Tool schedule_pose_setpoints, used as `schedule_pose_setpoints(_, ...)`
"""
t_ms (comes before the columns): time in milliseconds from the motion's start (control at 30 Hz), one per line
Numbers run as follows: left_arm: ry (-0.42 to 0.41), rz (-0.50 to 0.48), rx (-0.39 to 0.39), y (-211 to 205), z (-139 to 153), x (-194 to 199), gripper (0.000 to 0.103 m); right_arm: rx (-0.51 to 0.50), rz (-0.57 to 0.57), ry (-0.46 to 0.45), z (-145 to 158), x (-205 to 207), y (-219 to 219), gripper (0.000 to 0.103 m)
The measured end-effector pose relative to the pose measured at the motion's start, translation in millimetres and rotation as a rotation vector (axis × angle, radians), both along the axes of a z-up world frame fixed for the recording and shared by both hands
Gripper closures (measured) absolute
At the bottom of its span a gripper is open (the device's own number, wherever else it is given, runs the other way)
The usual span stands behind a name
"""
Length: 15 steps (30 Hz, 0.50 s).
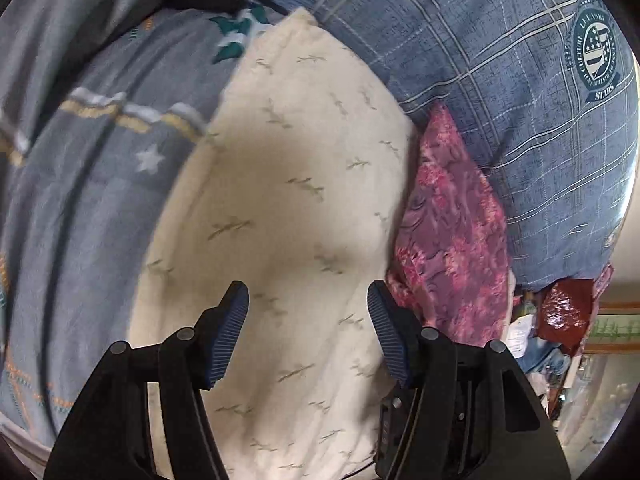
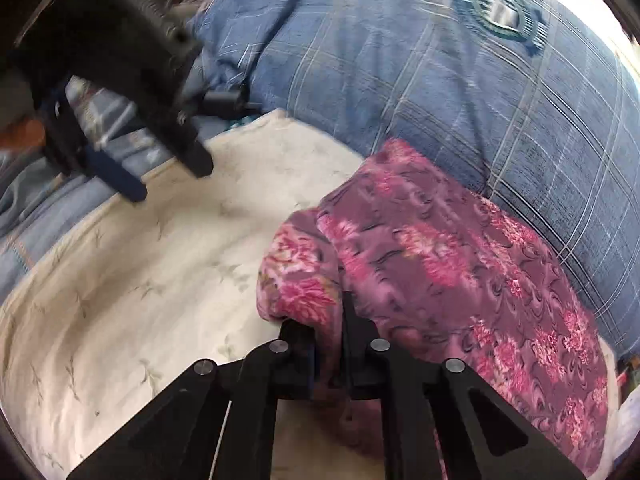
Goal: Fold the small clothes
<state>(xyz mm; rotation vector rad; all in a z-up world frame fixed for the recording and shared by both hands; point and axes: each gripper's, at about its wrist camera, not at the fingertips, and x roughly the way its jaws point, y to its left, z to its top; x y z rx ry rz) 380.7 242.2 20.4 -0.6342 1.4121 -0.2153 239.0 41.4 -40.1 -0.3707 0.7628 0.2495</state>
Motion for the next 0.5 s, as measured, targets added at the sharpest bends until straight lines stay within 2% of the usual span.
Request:
schedule_pose_setpoints(100, -0.017, -0.028, -0.049, -17.4, 3.1, 17.0, 0.042, 0.073, -0.019, -0.107, 19.4, -15.1, -22.2, 0.094)
schedule_pose_setpoints(167, -0.038, -0.033, -0.079, -32.8, 6.8, 30.4, 0.041, 0.097, -0.018, -0.144, 26.1, -26.9, -31.2, 0.094)
schedule_pose_setpoints(233, -0.056, -0.036, -0.116, -49.4, 9.4, 41.7, 0.033, 0.109, -0.011, -0.15, 27.6, -28.7, -33.9, 0.094)
schedule_pose_setpoints(300, -0.075, -0.054, -0.141, -70.7, 11.4, 52.5, 0.032, 0.113, 0.003, -0.142, 26.4, -28.2, -34.2, 0.094)
schedule_pose_setpoints(367, -0.082, -0.098, -0.135, -92.9, 10.8, 62.8, 0.032, 0.117, 0.015, -0.134, 24.1, -26.9, -33.2, 0.094)
schedule_pose_setpoints(500, -0.05, -0.165, -0.047, -123.9, -1.7, 75.9, 0.033, 0.15, 0.027, -0.112, 20.9, -24.7, -34.8, 0.094)
